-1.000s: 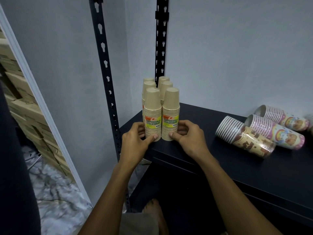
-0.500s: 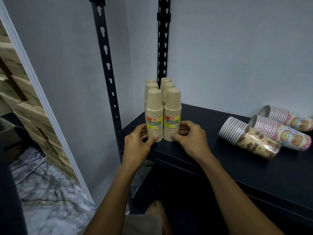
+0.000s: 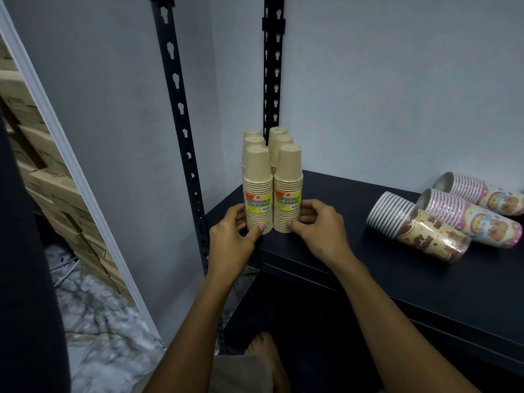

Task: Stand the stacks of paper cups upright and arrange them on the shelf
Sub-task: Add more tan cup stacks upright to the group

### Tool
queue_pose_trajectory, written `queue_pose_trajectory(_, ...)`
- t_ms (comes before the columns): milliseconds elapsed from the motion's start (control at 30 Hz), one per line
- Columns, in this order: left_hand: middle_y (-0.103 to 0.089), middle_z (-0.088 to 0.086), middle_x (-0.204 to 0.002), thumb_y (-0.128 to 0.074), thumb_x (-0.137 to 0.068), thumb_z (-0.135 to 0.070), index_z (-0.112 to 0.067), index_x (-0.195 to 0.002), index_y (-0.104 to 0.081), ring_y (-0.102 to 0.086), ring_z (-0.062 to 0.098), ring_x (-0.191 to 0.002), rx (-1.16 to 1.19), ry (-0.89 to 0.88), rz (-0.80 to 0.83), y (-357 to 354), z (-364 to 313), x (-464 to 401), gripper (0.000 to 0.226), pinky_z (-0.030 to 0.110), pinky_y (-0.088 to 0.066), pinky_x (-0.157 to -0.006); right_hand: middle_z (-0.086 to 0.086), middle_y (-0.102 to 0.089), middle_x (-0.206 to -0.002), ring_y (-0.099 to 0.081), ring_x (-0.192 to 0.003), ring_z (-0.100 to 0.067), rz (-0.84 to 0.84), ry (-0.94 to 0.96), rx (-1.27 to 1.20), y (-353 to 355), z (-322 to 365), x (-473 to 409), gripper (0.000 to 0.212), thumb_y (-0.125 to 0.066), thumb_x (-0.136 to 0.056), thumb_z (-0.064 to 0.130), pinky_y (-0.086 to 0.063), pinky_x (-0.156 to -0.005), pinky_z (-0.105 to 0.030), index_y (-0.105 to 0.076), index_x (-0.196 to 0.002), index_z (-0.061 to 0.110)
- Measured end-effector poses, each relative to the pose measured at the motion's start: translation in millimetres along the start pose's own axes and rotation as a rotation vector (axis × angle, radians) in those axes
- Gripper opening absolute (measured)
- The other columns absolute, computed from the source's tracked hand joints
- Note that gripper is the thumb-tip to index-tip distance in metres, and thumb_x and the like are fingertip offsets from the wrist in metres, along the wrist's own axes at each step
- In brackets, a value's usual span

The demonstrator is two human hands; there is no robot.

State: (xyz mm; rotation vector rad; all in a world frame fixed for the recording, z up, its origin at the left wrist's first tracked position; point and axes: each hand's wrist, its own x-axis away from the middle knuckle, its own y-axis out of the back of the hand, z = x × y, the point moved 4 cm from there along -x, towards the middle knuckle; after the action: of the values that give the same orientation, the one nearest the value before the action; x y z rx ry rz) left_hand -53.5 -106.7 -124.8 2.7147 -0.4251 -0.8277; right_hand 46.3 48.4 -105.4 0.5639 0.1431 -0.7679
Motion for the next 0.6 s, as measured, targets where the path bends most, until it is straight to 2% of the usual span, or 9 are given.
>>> queue_pose_trajectory(133,-0.066,0.003,-0.120,-0.078,-0.078,-0.018,-0.008,-0.129,-0.055,-0.063,0.009,-0.104,-0.013,0.000,0.007,-0.4,-0.6,0.7,0.057,0.025,-0.051,-0.093,0.006,-0.069,-0.103,-0.065,-0.093,-0.004,-0.007,-0.001,-0.007,-0.1,-2.7,-0.2,0.043,-0.078,-0.077,0.014,-0.049,-0.077,-0.013,-0.063,-0.118,0.014)
queue_pose_trajectory(367,-0.065,0.003,-0.123,-0.077,-0.079,-0.019,-0.009,-0.130,-0.054,-0.061,0.008,-0.107,-0.024,-0.003,0.020,-0.9,0.0,1.8,0.056,0.020,-0.048,-0.093,0.004,-0.069,-0.105,-0.065,-0.094,-0.005,-0.001,-0.008,-0.003,0.4,-4.7,-1.1,0.044,-0.077,-0.078,0.014,-0.049,-0.078,-0.013,-0.062,-0.119,0.013)
queue_pose_trajectory(600,-0.059,0.005,-0.133,-0.075,-0.081,-0.020,-0.007,-0.139,-0.045,-0.058,0.015,-0.119,-0.089,0.033,0.035,-1.4,-0.9,8.8,0.067,0.025,-0.045,-0.098,0.006,-0.068,-0.101,-0.063,-0.093,-0.005,0.005,-0.015,0.040,6.6,-3.9,3.1,0.037,-0.077,-0.079,0.018,-0.047,-0.076,-0.013,-0.065,-0.113,0.014)
